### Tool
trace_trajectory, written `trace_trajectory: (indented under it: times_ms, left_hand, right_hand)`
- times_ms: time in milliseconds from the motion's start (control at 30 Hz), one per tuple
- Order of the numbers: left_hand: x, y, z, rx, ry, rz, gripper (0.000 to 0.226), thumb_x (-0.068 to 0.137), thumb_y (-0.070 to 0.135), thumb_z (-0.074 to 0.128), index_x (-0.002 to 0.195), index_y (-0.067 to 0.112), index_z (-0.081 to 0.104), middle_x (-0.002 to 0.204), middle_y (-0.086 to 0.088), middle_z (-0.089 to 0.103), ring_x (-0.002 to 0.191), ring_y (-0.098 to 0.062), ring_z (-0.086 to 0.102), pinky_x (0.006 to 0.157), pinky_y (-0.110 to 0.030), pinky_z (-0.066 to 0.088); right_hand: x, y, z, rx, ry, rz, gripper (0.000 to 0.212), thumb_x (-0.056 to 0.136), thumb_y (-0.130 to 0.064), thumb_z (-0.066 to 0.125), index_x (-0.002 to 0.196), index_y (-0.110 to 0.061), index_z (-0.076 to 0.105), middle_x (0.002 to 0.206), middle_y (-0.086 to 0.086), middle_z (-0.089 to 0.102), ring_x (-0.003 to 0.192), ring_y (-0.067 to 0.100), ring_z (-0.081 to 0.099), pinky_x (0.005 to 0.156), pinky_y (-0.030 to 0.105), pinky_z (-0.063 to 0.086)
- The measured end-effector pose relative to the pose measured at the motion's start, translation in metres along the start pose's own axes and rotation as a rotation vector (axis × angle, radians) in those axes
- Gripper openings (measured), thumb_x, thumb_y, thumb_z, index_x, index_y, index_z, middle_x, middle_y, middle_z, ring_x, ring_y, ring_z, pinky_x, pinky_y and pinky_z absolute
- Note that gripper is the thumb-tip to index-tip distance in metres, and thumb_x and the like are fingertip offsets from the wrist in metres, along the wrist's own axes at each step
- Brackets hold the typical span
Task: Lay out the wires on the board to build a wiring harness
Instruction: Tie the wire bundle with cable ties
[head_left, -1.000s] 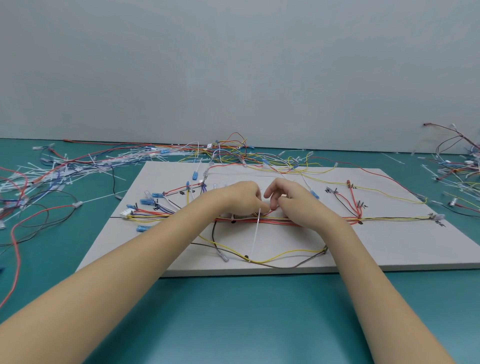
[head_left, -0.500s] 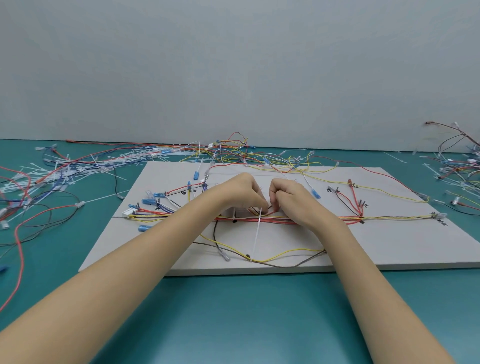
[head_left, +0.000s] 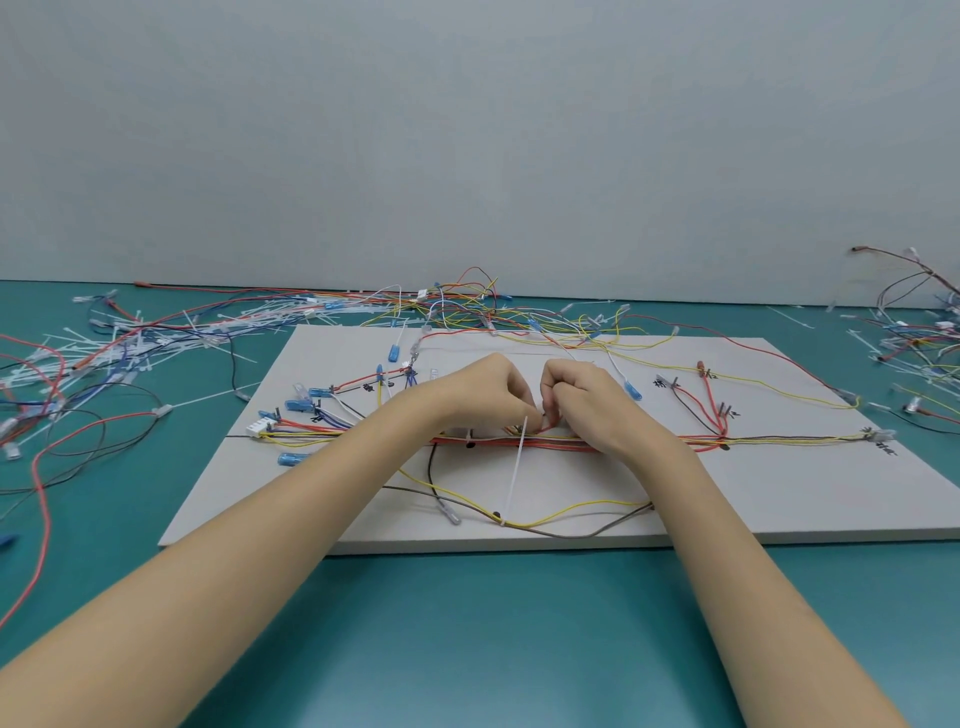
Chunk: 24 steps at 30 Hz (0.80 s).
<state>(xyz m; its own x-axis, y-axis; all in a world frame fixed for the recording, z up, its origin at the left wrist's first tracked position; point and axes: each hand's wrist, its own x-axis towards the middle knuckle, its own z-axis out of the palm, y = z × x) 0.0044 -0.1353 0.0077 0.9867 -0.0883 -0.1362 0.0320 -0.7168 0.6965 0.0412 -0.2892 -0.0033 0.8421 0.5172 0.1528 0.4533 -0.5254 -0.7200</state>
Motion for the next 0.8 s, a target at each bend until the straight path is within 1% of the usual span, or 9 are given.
trace_trajectory:
  times_ms: [133,233,333,467,533,600,667,733,800]
  left_hand:
    - [-0.003,0.002,0.001,-0.002,0.035,-0.01,0.015,0.08,0.024,0.066,0.071,0.018,0.076,0.067,-0.005,0.061,0.06,-0.014,0.046,0.056,-0.023,0.037]
    - [-0.004,0.004,0.001,-0.008,0.022,-0.015,0.025,0.084,0.02,0.059,0.066,0.026,0.075,0.087,-0.016,0.071,0.074,-0.017,0.051,0.068,-0.027,0.042]
    - [-0.006,0.007,-0.003,0.022,-0.02,-0.028,0.03,0.087,0.018,0.053,0.067,0.028,0.073,0.084,-0.01,0.063,0.077,-0.02,0.049,0.069,-0.029,0.041]
    - [-0.014,0.01,-0.007,-0.013,0.014,0.018,0.027,0.089,0.015,0.053,0.075,0.025,0.075,0.082,-0.003,0.069,0.078,-0.016,0.057,0.074,-0.032,0.047]
    - [-0.021,0.011,-0.008,-0.029,0.105,0.065,0.025,0.088,0.015,0.053,0.083,0.023,0.076,0.078,0.003,0.064,0.078,-0.013,0.054,0.069,-0.028,0.041]
    - [-0.026,0.01,-0.012,0.078,0.236,0.111,0.024,0.088,0.014,0.053,0.092,0.023,0.076,0.094,0.005,0.068,0.095,-0.011,0.054,0.078,-0.025,0.039]
    - [-0.03,0.007,-0.019,0.209,0.31,0.116,0.024,0.089,0.017,0.054,0.104,0.02,0.072,0.111,0.0,0.065,0.102,-0.014,0.052,0.085,-0.026,0.04]
    - [-0.033,0.003,-0.025,0.281,0.301,0.024,0.029,0.093,0.027,0.055,0.119,0.018,0.062,0.12,-0.004,0.058,0.104,-0.019,0.052,0.089,-0.031,0.043]
    - [-0.034,-0.002,-0.028,0.288,0.248,-0.088,0.04,0.093,0.038,0.057,0.125,0.014,0.056,0.121,-0.007,0.056,0.104,-0.022,0.054,0.087,-0.032,0.045]
  right_hand:
    - [-0.002,-0.003,-0.001,0.009,0.006,0.01,0.026,0.078,0.006,0.035,0.068,-0.01,0.053,0.071,0.007,0.06,0.055,0.003,0.047,0.05,0.017,0.033]
    - [-0.003,-0.003,-0.002,0.016,0.016,0.016,0.027,0.077,0.007,0.036,0.067,-0.011,0.053,0.072,0.009,0.062,0.059,0.009,0.048,0.054,0.021,0.037]
    - [-0.005,-0.002,-0.005,0.044,0.01,0.046,0.028,0.078,0.006,0.036,0.069,-0.014,0.054,0.074,0.008,0.065,0.058,0.017,0.048,0.059,0.03,0.042]
    - [-0.006,-0.003,-0.009,0.017,0.019,0.051,0.025,0.082,0.002,0.043,0.074,-0.016,0.059,0.08,0.011,0.065,0.06,0.021,0.053,0.062,0.033,0.048]
    - [-0.007,-0.003,-0.012,0.023,0.018,0.053,0.019,0.083,-0.003,0.05,0.075,-0.016,0.061,0.078,0.006,0.063,0.059,0.017,0.056,0.059,0.03,0.048]
    - [-0.008,-0.004,-0.015,0.017,-0.013,0.067,0.011,0.082,-0.01,0.057,0.075,-0.015,0.064,0.073,-0.001,0.063,0.057,0.012,0.058,0.057,0.026,0.047]
    - [-0.01,-0.004,-0.019,-0.023,-0.088,0.092,0.006,0.078,-0.021,0.068,0.074,-0.016,0.067,0.069,-0.007,0.065,0.06,0.007,0.058,0.061,0.023,0.047]
    - [-0.015,-0.005,-0.024,-0.083,-0.211,0.124,0.023,0.069,-0.04,0.08,0.074,-0.019,0.071,0.068,-0.012,0.066,0.063,0.001,0.057,0.061,0.017,0.044]
    - [-0.018,-0.006,-0.029,-0.106,-0.309,0.153,0.031,0.062,-0.047,0.086,0.077,-0.022,0.074,0.07,-0.012,0.068,0.063,-0.002,0.057,0.065,0.019,0.044]
